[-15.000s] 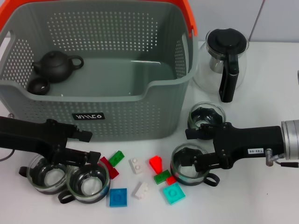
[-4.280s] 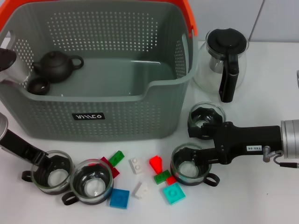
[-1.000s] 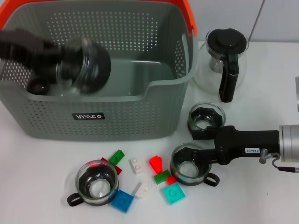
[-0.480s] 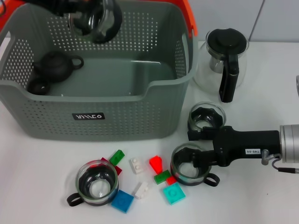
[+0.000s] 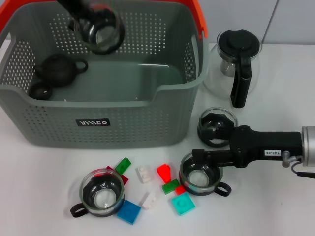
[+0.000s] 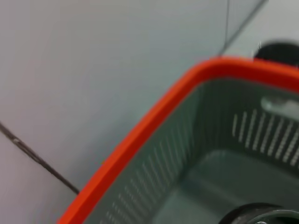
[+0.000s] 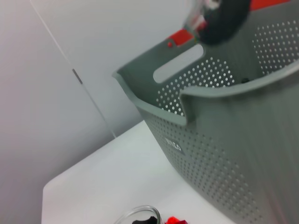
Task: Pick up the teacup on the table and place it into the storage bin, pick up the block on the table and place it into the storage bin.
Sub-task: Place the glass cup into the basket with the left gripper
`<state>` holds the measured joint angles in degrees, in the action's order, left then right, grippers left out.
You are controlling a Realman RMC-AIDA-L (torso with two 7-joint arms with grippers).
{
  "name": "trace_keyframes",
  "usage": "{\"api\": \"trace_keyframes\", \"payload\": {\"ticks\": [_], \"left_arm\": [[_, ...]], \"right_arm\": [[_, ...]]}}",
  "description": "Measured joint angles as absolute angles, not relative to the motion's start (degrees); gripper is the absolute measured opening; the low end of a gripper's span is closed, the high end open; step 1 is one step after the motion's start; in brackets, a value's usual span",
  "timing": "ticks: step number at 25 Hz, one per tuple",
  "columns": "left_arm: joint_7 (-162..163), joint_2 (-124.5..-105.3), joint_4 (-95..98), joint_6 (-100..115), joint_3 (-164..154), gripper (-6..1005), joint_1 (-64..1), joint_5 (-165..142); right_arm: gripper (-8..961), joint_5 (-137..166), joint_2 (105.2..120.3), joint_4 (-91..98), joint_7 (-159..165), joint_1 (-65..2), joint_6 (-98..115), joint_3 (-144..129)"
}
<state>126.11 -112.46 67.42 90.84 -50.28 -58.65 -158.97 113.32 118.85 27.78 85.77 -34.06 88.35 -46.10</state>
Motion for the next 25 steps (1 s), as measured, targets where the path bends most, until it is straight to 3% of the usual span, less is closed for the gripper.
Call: {"api": "trace_keyframes", "payload": {"ticks": [25], "left_arm": [[137.38, -114.95, 44.58, 64.85, -83.93, 43, -61.04, -163.86]], "right_arm": [[912, 113.34, 118.65, 27.35, 85.27, -32.52, 86.95, -45.79]]}}
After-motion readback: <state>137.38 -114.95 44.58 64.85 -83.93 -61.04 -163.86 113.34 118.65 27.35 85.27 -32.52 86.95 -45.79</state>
